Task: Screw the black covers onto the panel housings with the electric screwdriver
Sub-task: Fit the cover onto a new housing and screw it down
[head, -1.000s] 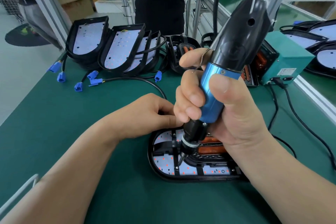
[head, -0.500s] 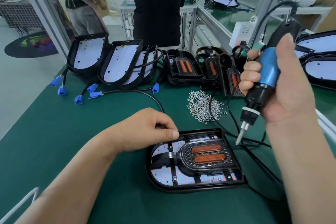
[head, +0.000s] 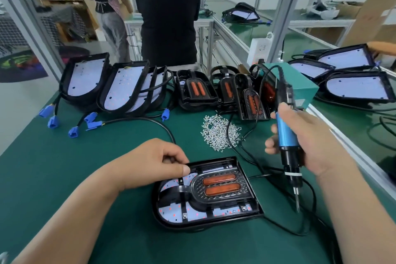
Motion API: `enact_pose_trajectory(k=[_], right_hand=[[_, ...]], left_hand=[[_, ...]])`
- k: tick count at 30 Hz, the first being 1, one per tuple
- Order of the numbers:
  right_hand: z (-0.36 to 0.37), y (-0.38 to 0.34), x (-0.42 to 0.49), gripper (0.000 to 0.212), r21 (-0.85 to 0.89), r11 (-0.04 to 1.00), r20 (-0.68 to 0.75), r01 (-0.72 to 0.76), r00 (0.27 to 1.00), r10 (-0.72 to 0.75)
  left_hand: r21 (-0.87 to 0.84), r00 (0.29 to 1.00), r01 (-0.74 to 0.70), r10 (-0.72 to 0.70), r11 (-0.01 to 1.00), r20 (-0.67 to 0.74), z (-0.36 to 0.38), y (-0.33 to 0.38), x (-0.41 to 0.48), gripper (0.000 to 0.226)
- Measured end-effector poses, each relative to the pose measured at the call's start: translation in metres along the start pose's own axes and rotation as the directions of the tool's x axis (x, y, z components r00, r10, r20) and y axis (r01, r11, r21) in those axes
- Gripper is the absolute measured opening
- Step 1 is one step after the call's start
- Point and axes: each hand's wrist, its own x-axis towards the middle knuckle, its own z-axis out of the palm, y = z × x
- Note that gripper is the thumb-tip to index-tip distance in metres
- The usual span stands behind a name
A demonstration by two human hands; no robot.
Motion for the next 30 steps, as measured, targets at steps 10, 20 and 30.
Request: enact_pose_trajectory(k=[10, 20, 30], right_hand=[[-0.014, 0.016, 0.0, 0.06, -0.901, 0.43, 0.027, 0.057, 0.997, -0.077], [-0.02, 0.001, -0.007, 0.061, -0.988, 0.034, 0.149, 0.148, 0.989, 0.019], [-0.01, -0.02, 0.003, 0.081, -0.981, 0.13, 0.134, 0.141, 0.989, -0.061]], left_hand=[[0.017, 1.0, 0.009, -0.009, 1.0, 0.0, -0.001, 0.001, -0.001, 0.011], [0.168, 0.998, 0.003, 0.008, 0.986, -0.065, 0.0, 0.008, -0.003, 0.013], [0.287, 0.998, -0.008, 0.026, 0.958, -0.061, -0.001, 0.013, -0.004, 0.02]])
